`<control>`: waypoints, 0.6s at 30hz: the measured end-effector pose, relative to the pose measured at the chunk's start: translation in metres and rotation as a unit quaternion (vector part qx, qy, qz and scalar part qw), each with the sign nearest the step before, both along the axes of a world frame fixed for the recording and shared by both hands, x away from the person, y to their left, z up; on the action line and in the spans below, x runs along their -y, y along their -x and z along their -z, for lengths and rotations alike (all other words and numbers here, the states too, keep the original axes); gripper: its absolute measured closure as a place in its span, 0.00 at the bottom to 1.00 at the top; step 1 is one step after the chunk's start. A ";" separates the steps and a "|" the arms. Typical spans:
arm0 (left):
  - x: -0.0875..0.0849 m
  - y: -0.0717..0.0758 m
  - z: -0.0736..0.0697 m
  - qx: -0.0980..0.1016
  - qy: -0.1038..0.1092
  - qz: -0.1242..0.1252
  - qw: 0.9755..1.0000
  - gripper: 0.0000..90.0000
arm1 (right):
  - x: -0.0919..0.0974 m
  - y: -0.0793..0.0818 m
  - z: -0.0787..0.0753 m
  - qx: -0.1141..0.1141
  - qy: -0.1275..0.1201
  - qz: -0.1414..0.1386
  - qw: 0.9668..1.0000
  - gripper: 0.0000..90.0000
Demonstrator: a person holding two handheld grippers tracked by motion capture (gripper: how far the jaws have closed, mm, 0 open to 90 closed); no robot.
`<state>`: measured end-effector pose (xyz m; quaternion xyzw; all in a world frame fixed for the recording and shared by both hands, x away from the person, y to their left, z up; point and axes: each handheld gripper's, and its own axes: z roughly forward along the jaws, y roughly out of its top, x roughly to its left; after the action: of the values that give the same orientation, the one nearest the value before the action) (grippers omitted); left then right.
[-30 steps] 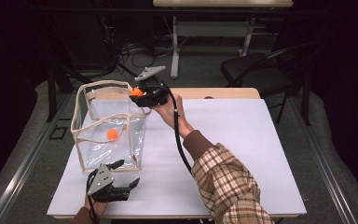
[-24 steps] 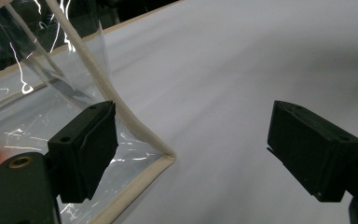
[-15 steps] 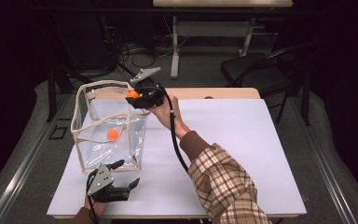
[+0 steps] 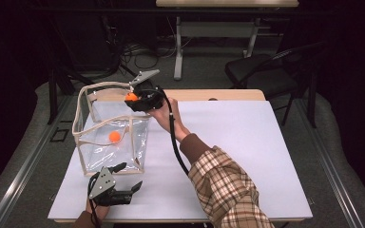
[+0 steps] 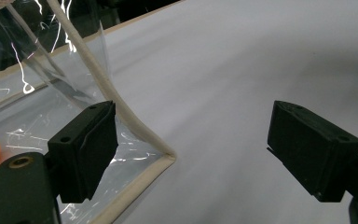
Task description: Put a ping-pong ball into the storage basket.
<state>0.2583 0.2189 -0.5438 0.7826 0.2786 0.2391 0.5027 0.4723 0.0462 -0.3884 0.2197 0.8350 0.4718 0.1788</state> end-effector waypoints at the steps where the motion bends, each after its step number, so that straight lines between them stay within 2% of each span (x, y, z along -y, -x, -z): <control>1: 0.000 0.000 0.000 0.000 -0.001 0.000 1.000 0.18 | -0.001 -0.001 0.001 -0.003 0.002 -0.001 1.000 0.57; 18: 0.000 0.000 0.000 0.001 0.000 0.001 1.000 0.18 | -0.013 -0.003 0.007 -0.016 0.005 -0.011 1.000 0.57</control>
<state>0.2583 0.2190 -0.5436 0.7830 0.2775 0.2392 0.5027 0.4752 0.0591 -0.3950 0.2171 0.8424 0.4662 0.1608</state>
